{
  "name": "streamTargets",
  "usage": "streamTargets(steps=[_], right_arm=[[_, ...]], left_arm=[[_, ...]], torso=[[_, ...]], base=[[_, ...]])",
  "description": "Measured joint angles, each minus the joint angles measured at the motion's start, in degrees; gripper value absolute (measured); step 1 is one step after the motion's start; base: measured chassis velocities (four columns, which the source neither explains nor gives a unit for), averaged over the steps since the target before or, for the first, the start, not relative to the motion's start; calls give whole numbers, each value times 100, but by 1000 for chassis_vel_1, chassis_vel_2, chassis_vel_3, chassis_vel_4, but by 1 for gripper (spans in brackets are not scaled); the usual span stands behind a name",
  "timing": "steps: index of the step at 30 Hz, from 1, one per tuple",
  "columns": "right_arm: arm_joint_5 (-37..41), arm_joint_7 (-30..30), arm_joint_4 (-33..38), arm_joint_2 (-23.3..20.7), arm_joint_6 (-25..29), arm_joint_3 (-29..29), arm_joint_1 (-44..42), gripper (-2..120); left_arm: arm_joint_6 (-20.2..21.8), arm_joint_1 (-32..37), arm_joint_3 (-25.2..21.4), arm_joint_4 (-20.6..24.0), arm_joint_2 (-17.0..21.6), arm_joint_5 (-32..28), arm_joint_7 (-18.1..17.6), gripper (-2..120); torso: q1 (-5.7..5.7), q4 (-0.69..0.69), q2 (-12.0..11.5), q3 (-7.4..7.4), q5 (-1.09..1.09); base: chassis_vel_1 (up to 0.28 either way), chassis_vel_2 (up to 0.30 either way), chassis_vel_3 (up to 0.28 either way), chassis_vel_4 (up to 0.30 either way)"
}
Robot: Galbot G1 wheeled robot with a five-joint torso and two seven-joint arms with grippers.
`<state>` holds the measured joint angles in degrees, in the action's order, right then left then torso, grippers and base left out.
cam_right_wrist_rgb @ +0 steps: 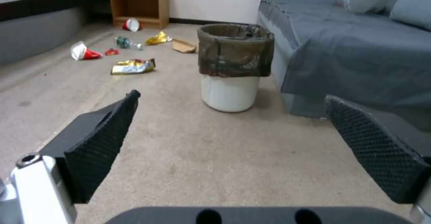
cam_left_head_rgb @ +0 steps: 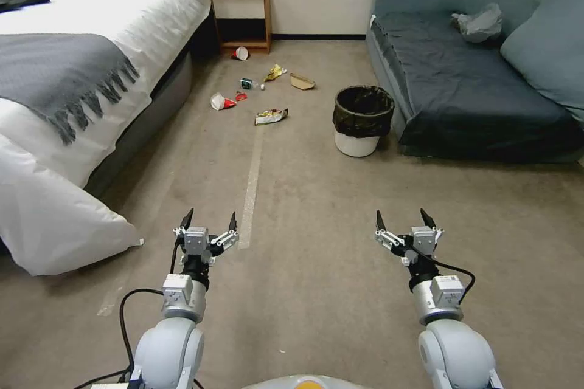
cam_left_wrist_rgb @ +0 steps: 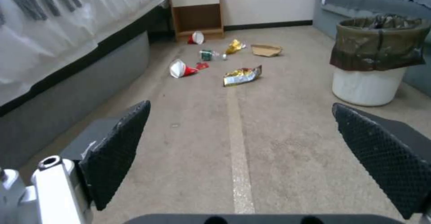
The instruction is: Pick up the trash can from the floor.
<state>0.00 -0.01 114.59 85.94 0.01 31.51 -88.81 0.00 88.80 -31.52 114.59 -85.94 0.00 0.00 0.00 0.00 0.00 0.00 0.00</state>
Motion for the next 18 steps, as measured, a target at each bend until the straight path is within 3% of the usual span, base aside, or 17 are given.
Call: streamTargets(steps=[18], right_arm=[[0, 0, 0, 0, 0, 0, 0, 100]], left_arm=[[0, 0, 0, 0, 0, 0, 0, 100]], torso=[[0, 0, 0, 0, 0]], base=[[0, 0, 0, 0]])
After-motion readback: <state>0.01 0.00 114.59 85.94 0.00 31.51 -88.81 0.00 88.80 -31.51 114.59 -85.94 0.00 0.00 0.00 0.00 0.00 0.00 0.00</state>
